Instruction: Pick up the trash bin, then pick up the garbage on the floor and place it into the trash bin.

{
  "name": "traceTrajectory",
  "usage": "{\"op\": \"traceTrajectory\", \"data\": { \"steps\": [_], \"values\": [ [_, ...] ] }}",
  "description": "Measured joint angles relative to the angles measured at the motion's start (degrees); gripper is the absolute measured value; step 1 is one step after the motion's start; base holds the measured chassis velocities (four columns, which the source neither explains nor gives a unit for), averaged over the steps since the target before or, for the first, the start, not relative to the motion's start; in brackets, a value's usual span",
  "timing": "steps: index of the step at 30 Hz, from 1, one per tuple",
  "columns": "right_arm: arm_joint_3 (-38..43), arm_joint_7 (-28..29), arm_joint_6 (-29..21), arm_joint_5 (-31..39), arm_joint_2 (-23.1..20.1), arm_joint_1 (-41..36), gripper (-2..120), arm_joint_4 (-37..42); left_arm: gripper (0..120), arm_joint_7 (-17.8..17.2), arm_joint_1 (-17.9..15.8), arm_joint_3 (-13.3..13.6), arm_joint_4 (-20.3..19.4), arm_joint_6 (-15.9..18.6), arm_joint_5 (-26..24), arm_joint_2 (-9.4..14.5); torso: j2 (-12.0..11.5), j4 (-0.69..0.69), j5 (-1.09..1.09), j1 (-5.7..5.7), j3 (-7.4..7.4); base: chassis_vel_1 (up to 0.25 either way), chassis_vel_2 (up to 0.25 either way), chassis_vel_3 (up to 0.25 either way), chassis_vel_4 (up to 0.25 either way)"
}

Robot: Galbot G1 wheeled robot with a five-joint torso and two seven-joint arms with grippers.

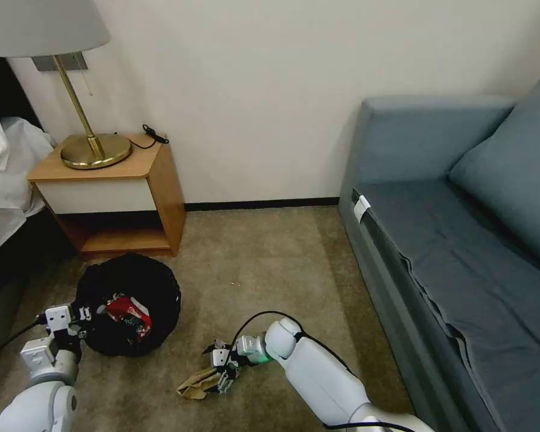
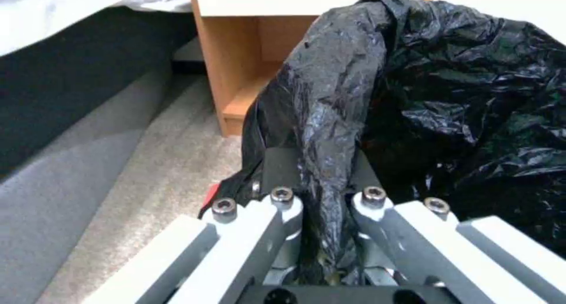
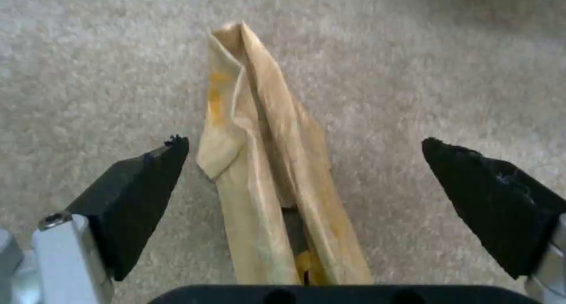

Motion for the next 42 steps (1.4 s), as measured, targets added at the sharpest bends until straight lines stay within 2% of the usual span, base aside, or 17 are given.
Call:
{"op": "traceTrajectory", "data": {
  "steps": [13,17,18,22,24,25,27,28,33,34,38,42],
  "values": [
    [1.71,-0.05,0.73,-3.27,0.26,0.34,97,-3.29,4,0.07,0.62,0.29,-1.49,-0.03,0.13,-1.21,0.0,0.0,0.0,0.0,0.0,0.0,0.0,0.0,0.0],
    [1.85,-0.09,0.84,-3.55,0.26,0.34,81,-3.85,4,0.07,0.35,0.44,-1.71,0.0,0.16,-1.28,0.0,0.0,0.01,0.0,0.0,0.0,0.0,0.0,0.0],
    [1.85,-0.09,0.84,-3.55,0.26,0.34,81,-3.85,4,0.07,0.35,0.44,-1.71,0.0,0.16,-1.28,0.0,0.0,0.01,0.0,0.0,0.0,0.0,0.0,0.0],
    [2.17,0.0,1.09,-3.86,0.26,0.57,63,-4.9,4,0.07,0.21,0.63,-1.36,0.02,0.22,-1.28,0.0,0.0,0.01,0.0,0.0,0.0,0.0,0.0,0.0],
    [2.19,0.01,1.09,-3.87,0.25,0.59,61,-4.96,4,0.07,0.18,0.63,-1.31,0.02,0.22,-1.27,0.0,0.0,0.01,0.0,0.0,0.0,0.0,0.0,0.0],
    [2.23,0.02,1.12,-3.87,0.25,0.71,53,-5.19,4,0.07,0.1,0.64,-1.21,0.03,0.23,-1.23,0.0,0.0,0.01,0.0,0.0,0.0,0.0,0.0,0.0],
    [2.32,0.01,1.21,-3.86,0.25,0.8,45,-5.37,4,0.07,-0.04,0.65,-1.18,0.05,0.23,-1.17,0.0,0.0,0.01,0.0,0.0,0.0,0.0,0.0,0.0],
    [2.32,0.01,1.21,-3.86,0.25,0.8,45,-5.37,4,0.07,-0.04,0.65,-1.18,0.05,0.23,-1.17,0.0,0.0,0.01,0.0,0.0,0.0,0.0,0.0,0.0],
    [2.61,0.02,1.6,-3.67,0.24,0.86,23,-5.46,4,0.06,-0.2,1.04,-0.75,0.09,0.31,-1.15,0.0,0.0,0.01,0.0,0.0,0.0,0.0,0.0,0.0],
    [2.61,0.02,1.6,-3.67,0.24,0.86,23,-5.46,4,0.06,-0.2,1.04,-0.75,0.09,0.31,-1.15,0.0,0.0,0.01,0.0,0.0,0.0,0.0,0.0,0.0],
    [2.7,0.02,1.89,-3.56,0.23,0.84,4,-5.48,4,0.12,-0.11,1.57,-0.3,0.01,0.85,-1.29,0.0,0.0,0.01,0.0,0.0,0.0,0.0,0.0,0.0],
    [2.7,0.0,2.06,-3.58,0.23,0.81,0,-5.57,4,0.12,-0.15,1.46,-0.22,0.0,0.85,-1.27,0.0,0.0,0.01,0.0,0.0,0.0,0.0,0.0,0.0]
  ]
}}
